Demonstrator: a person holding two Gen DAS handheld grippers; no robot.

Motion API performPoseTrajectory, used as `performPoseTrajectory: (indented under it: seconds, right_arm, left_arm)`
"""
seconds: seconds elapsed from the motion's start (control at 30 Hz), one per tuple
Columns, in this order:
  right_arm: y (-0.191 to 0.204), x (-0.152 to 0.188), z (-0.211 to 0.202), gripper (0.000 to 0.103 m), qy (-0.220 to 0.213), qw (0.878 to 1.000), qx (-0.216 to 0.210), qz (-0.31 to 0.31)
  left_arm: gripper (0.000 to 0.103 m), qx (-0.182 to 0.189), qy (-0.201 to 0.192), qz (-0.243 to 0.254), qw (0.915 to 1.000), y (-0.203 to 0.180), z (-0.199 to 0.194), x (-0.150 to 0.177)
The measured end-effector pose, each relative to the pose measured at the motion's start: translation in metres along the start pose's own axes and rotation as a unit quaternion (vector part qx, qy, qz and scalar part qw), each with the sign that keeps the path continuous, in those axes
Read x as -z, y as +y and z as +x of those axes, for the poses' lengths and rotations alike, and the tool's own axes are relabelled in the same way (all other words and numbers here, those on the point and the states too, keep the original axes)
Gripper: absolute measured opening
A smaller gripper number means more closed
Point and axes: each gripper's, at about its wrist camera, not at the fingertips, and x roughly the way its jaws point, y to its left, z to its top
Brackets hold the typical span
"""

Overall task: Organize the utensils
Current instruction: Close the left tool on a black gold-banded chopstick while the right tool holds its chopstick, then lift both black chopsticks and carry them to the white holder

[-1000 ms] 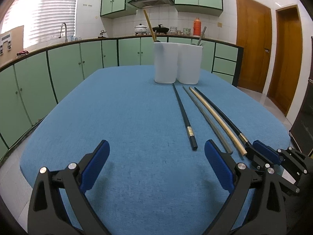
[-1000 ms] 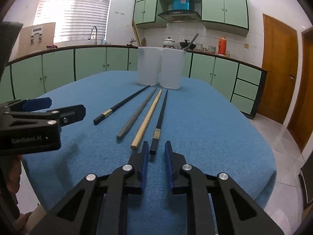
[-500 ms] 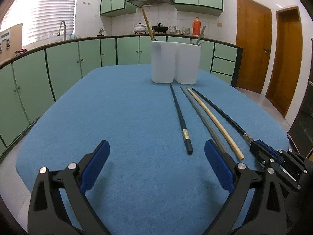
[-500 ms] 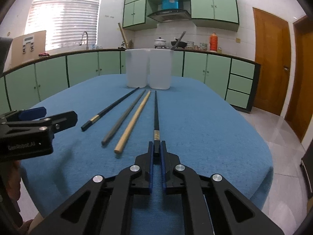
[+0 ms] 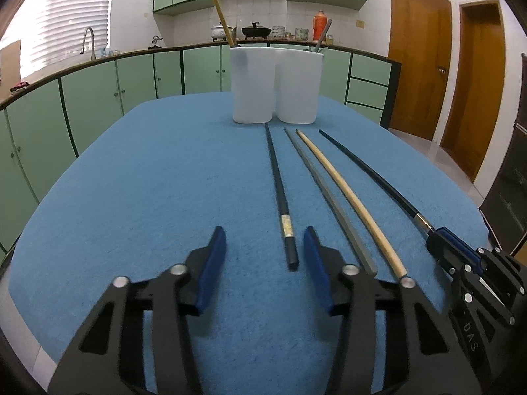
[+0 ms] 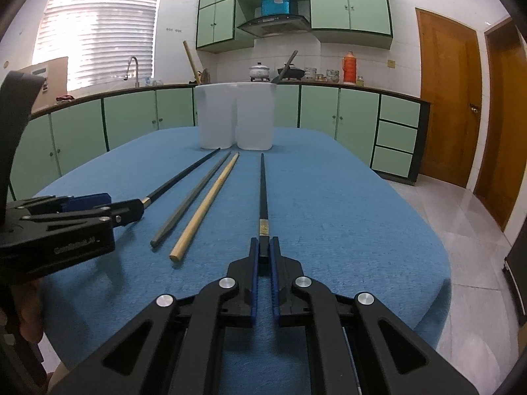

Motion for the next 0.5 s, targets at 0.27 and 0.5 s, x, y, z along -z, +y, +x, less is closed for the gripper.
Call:
performPoseTrajectory:
  seconds: [0.27,0.5]
  right_arm:
    - [-0.0003,0.0008,0.0000,0.006,0.001,1.000,0.002,0.002]
    - [-0.0001,0.0008,-0.0025,0.006,-0.001,1.000,0.003,0.001]
  left_arm:
    - [0.006,0.004,0.002,0.008,1.0000,-0.0098,0.0023,-0.0001]
    - [0.006,0.007,0.001,0.002,1.0000,-0.0106,-0.0024,-0.0007]
